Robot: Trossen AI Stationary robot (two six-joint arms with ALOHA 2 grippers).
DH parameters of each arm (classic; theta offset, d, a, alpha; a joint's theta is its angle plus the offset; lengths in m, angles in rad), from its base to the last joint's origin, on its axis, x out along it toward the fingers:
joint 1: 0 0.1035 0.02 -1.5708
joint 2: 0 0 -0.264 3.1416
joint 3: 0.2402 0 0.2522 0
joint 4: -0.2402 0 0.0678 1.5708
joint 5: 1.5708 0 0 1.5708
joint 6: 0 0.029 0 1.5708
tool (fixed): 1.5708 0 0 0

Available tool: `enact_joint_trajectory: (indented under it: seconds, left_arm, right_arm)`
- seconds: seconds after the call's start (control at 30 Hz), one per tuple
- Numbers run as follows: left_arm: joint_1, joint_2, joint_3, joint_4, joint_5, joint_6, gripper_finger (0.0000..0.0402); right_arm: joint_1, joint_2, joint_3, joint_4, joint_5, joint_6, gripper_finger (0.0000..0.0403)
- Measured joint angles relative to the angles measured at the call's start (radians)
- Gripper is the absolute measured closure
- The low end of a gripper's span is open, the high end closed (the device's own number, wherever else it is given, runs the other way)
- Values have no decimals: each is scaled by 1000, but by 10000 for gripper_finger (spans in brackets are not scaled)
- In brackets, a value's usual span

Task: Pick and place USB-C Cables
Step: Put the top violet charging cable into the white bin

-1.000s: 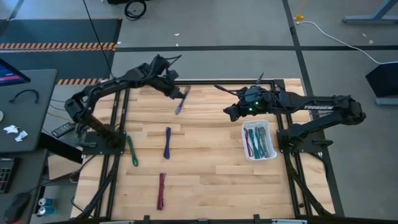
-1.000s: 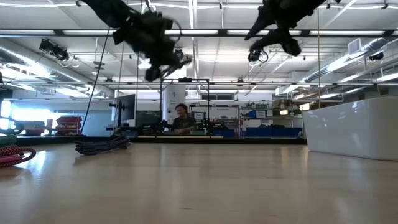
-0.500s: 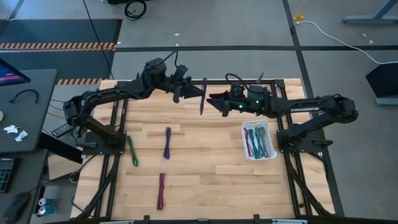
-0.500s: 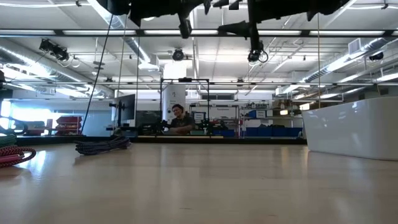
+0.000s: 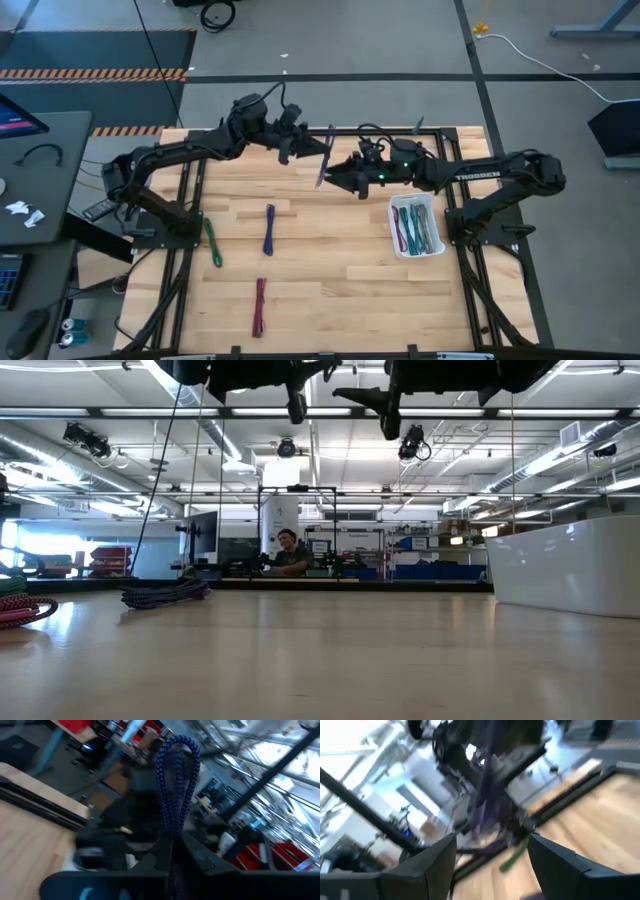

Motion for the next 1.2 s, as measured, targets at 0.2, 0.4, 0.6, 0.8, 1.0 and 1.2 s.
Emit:
enact_joint_trajectory:
  seconds: [0.2, 0.4, 0.6, 0.8, 1.0, 1.2]
  left_arm:
    - [7, 1, 0, -3, 9, 1, 378]
    - [9, 1, 0, -3, 10, 11, 381]
    - [8, 1, 0, -9, -3, 25, 376]
    - [8, 1, 0, -15, -14, 53, 381]
    - [8, 1, 0, -21, -21, 53, 365]
    - [8, 1, 0, -64, -14, 64, 330]
  right_arm:
    - [-1, -45, 0, -51, -22, 1, 148]
    - [-2, -40, 1, 25, 87, 2, 138]
    - [7, 11, 2, 134, 75, 10, 147]
    - [8, 67, 39, 149, 92, 4, 174]
    - [8, 87, 61, 143, 94, -23, 270]
    - [-1, 9, 61, -57, 107, 13, 370]
